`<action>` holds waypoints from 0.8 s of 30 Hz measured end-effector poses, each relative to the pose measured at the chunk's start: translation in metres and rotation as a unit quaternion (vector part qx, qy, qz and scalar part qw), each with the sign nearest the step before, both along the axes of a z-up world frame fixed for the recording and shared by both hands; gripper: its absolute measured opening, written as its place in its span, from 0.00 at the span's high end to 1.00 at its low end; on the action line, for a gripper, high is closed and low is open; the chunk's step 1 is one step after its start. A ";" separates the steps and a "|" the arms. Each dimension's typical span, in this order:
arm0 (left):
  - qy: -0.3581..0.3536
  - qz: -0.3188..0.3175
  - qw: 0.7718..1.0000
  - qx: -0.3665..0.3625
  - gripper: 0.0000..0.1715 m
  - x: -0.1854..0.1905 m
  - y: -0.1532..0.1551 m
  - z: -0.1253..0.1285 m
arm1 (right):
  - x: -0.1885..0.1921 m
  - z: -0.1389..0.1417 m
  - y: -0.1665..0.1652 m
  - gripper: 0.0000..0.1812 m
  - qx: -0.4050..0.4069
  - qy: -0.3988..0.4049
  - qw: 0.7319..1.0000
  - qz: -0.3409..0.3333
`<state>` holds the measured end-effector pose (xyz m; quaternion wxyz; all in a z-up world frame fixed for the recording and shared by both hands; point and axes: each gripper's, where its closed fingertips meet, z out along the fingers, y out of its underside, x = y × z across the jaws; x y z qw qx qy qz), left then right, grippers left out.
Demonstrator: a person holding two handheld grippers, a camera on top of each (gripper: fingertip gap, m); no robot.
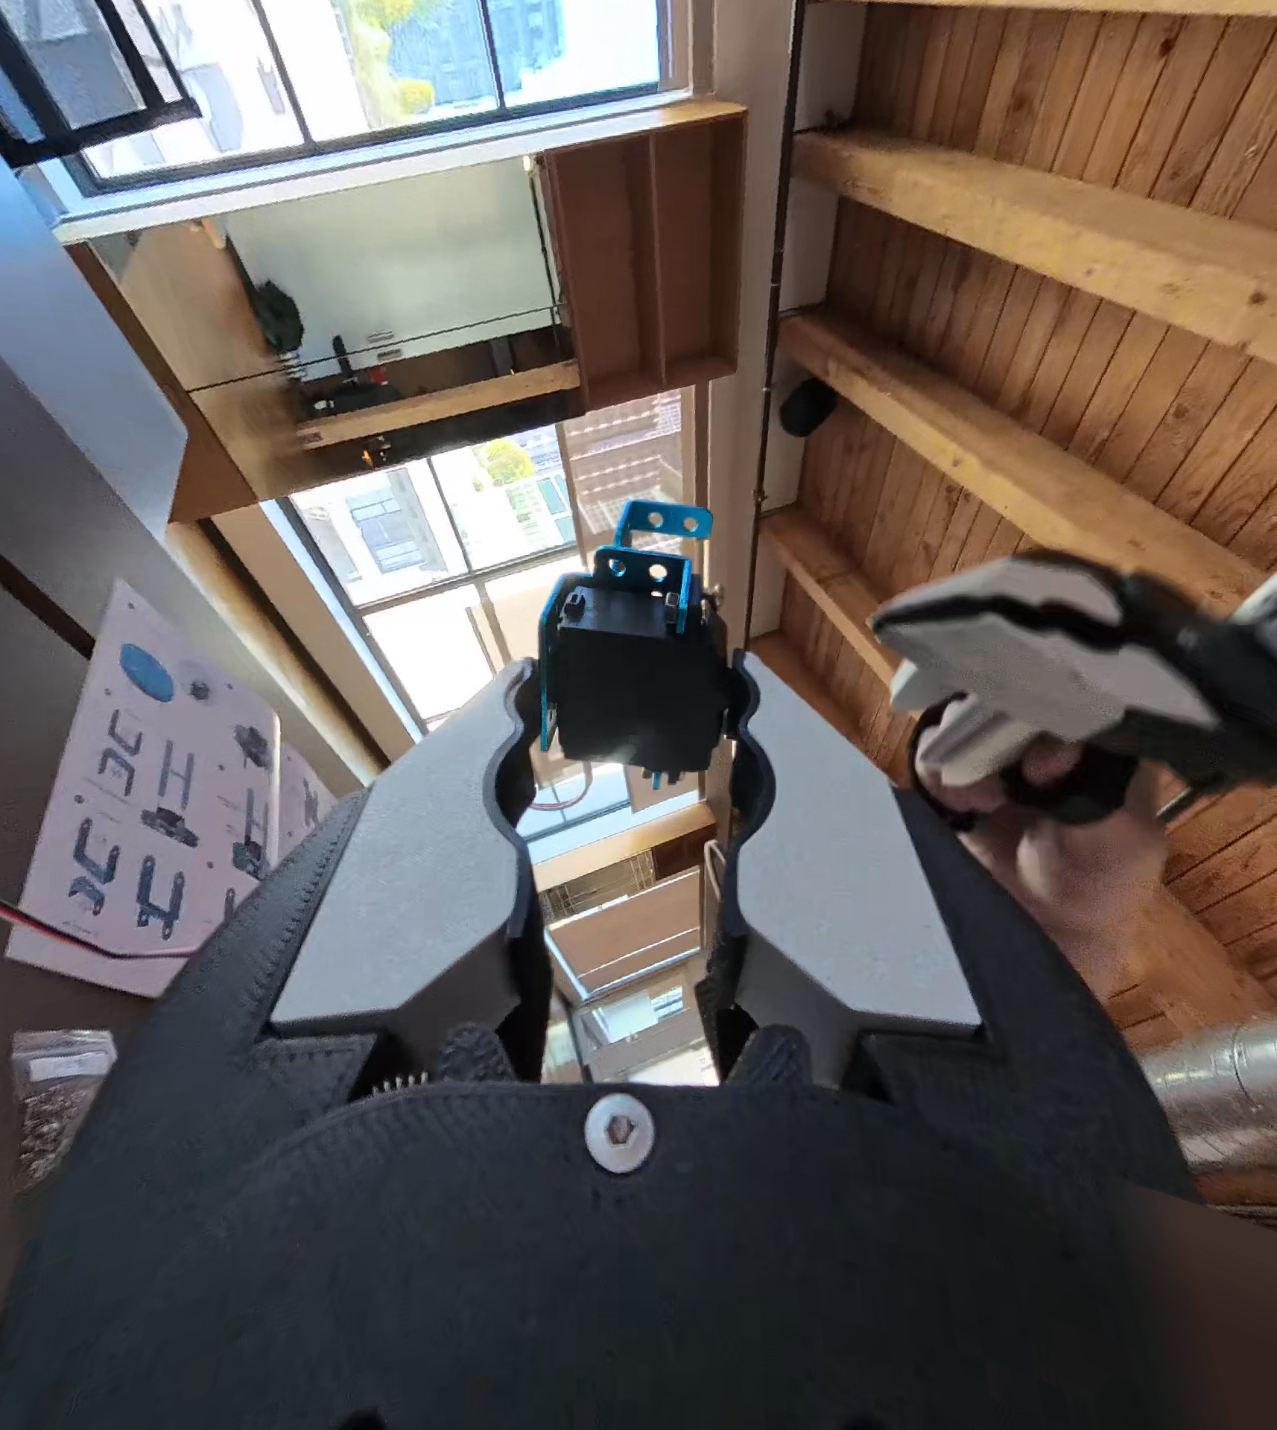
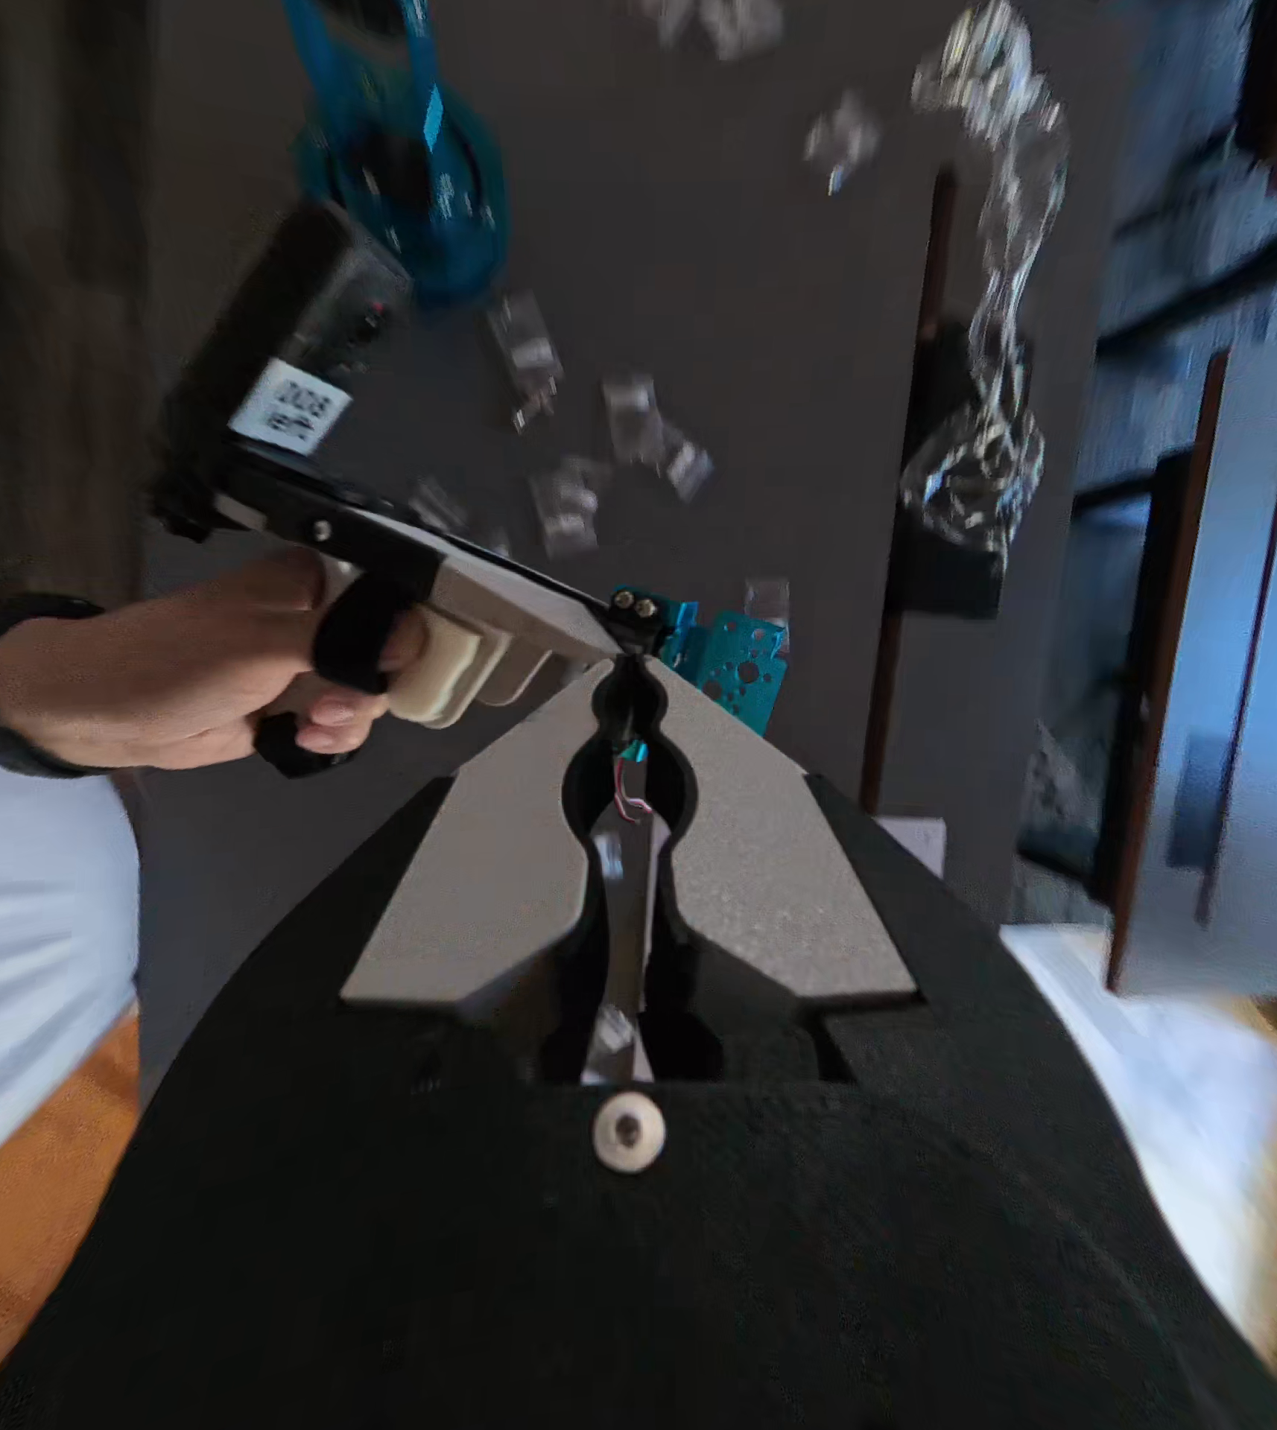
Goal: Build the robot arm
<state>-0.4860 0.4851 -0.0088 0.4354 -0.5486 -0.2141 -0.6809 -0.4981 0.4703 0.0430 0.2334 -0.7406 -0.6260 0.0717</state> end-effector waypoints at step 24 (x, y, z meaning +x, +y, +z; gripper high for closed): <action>0.031 0.051 0.998 0.010 0.72 -0.012 0.001 0.002 | -0.018 -0.039 0.025 1.00 -0.020 -0.233 0.969 -0.083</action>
